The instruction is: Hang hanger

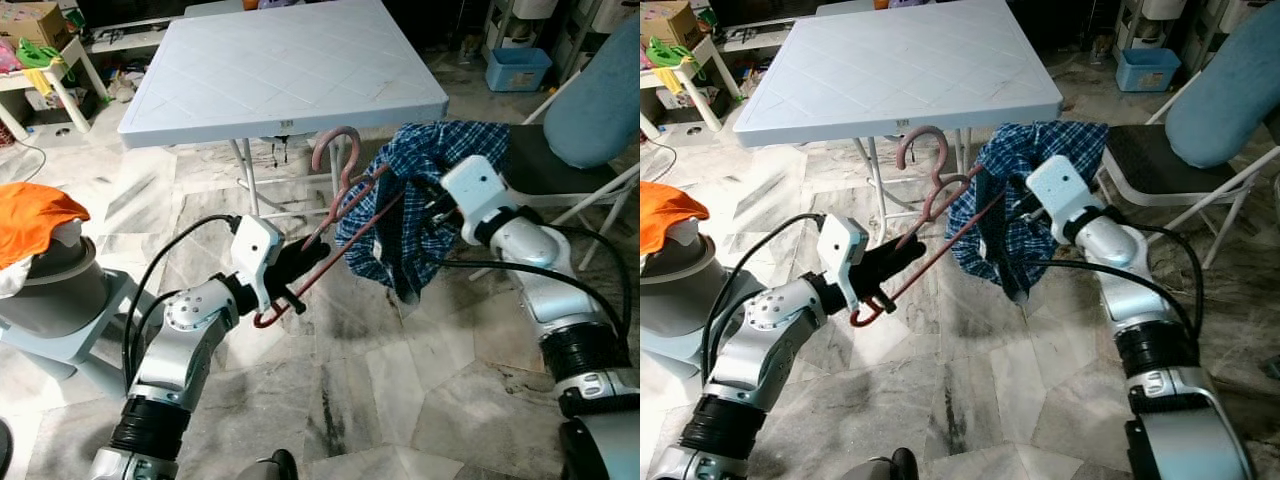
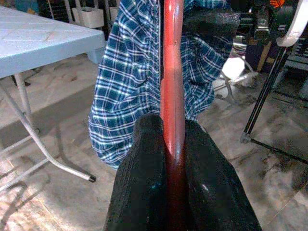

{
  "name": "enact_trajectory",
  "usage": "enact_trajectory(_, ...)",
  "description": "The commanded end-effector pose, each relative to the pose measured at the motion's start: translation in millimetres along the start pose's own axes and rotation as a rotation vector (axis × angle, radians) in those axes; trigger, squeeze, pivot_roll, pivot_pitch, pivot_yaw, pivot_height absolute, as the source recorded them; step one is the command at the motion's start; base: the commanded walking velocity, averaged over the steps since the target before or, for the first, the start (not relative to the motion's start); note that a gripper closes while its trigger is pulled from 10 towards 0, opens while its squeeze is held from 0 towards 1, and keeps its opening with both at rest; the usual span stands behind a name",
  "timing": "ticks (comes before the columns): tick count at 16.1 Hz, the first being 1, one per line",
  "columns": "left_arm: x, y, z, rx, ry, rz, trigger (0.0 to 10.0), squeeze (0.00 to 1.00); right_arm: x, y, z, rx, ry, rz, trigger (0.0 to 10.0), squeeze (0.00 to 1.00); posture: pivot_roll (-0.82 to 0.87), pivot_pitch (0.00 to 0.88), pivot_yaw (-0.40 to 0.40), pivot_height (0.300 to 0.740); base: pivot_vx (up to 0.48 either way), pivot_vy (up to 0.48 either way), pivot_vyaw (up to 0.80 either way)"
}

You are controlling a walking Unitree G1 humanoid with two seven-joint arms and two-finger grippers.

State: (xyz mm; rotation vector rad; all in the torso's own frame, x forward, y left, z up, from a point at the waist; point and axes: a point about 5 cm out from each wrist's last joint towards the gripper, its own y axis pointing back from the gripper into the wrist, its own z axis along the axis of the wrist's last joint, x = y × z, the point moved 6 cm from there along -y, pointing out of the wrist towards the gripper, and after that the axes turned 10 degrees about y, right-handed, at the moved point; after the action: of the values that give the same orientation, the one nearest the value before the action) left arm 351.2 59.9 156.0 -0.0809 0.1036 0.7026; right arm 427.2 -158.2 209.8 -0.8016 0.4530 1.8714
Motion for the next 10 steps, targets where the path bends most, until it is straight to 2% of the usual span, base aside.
enact_trajectory(1, -1.5, 2.8, 7, -0.020, -0.018, -0.010, 0.0, 0.00, -5.5, 1.3, 0, -0.005, -0.008, -0.005, 0.0, 0.00, -0.08, 0.125, 0.084, 0.740, 0.000, 0.000, 0.00)
enact_trajectory(6, 3.6, 6.6, 6, -0.008, -0.027, 0.005, 0.0, 0.00, -12.4, 5.1, 0, -0.023, -0.087, 0.008, 0.0, 0.00, -0.08, 0.122, 0.084, 0.740, 0.000, 0.000, 0.00)
enact_trajectory(10, 10.1, 13.6, 1, -0.002, -0.028, 0.040, 0.0, 0.00, -15.8, 6.1, 9, -0.080, -0.164, 0.025, 0.0, 0.00, -0.08, 0.118, 0.082, 0.740, 0.000, 0.000, 0.00)
